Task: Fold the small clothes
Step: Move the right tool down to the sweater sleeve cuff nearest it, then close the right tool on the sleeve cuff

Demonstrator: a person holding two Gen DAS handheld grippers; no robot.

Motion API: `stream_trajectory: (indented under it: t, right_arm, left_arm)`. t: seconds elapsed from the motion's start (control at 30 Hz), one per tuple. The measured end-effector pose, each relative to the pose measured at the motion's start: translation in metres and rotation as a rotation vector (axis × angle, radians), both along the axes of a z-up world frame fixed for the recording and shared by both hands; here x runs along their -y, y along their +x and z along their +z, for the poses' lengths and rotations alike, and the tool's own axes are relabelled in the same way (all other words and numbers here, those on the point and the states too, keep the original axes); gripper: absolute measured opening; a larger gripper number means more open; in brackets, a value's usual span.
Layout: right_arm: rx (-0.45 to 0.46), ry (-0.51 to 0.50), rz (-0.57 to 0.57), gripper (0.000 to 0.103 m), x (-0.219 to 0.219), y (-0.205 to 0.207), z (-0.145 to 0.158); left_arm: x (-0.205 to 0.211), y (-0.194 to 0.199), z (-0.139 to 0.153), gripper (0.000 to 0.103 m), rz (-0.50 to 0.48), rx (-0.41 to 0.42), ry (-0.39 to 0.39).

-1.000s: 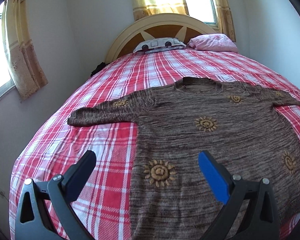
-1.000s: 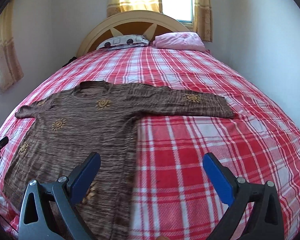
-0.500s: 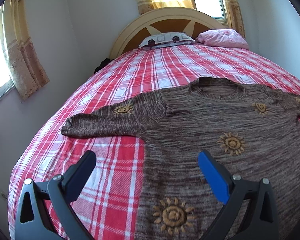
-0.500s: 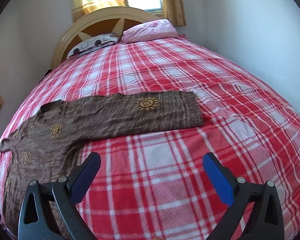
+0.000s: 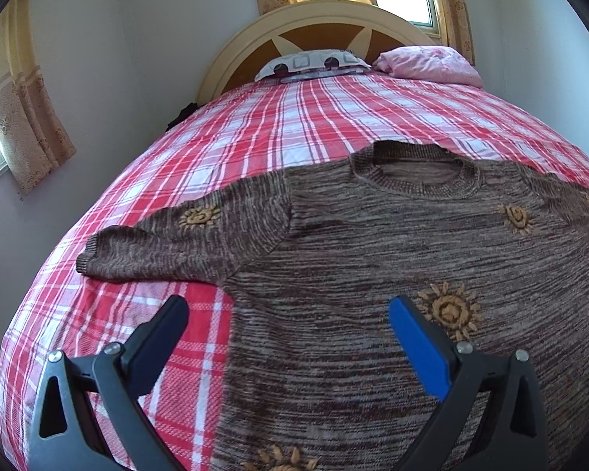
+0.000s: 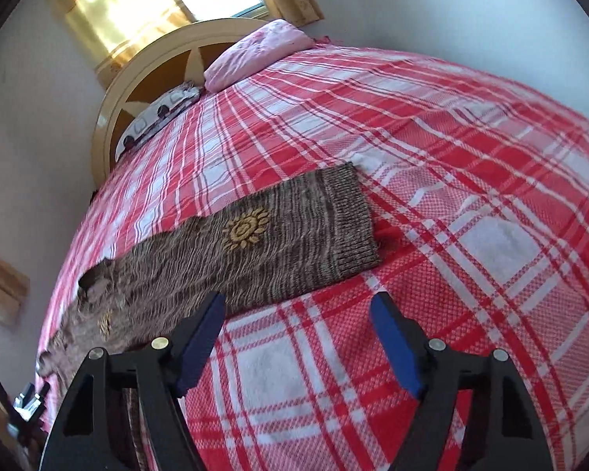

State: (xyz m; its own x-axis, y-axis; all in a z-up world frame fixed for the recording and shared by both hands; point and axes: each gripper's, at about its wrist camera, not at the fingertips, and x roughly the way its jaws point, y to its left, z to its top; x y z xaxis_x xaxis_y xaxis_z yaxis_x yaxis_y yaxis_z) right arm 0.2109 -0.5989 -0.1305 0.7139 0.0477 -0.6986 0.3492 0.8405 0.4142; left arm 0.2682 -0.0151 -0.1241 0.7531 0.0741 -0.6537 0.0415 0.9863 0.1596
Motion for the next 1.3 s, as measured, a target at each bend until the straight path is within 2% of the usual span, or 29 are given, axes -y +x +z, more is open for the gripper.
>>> stream_trajectory:
  t: [0.07,0.2,0.47,0.73,0.8,0.93,1.03,1.3]
  right_arm:
    - [0.003,0.035,-0.012,0.070,0.007,0.002,-0.003]
    - [0.003,0.107,-0.032,0.068,0.020,0.009,-0.010]
    - [0.000,0.175,-0.095,0.062,0.037,0.023,-0.024]
    - [-0.007,0.164,-0.120,0.057,0.045,0.037,-0.027]
    - [-0.011,0.150,-0.129,0.051,0.047,0.040,-0.027]
    - [-0.025,0.116,-0.132,0.023,0.049,0.043,-0.029]
    - [-0.006,0.129,-0.115,0.016,0.048,0.043,-0.027]
    - [0.038,-0.002,0.001,0.015,0.000,0.056,0.005]
  left_arm:
    - [0.001,0.000,-0.003,0.103,-0.003,-0.006,-0.003]
    - [0.003,0.002,-0.008,0.103,-0.009,-0.019,-0.007]
    - [0.003,-0.001,-0.011,0.103,-0.019,-0.027,-0.017]
    - [0.002,-0.005,-0.009,0.103,-0.036,-0.044,-0.042]
    - [0.002,-0.005,-0.008,0.103,-0.042,-0.046,-0.052]
    - [0.001,-0.006,-0.008,0.103,-0.052,-0.049,-0.071]
    - [0.003,-0.008,-0.007,0.103,-0.066,-0.052,-0.074]
    - [-0.001,-0.010,-0.003,0.103,-0.113,-0.098,-0.139]
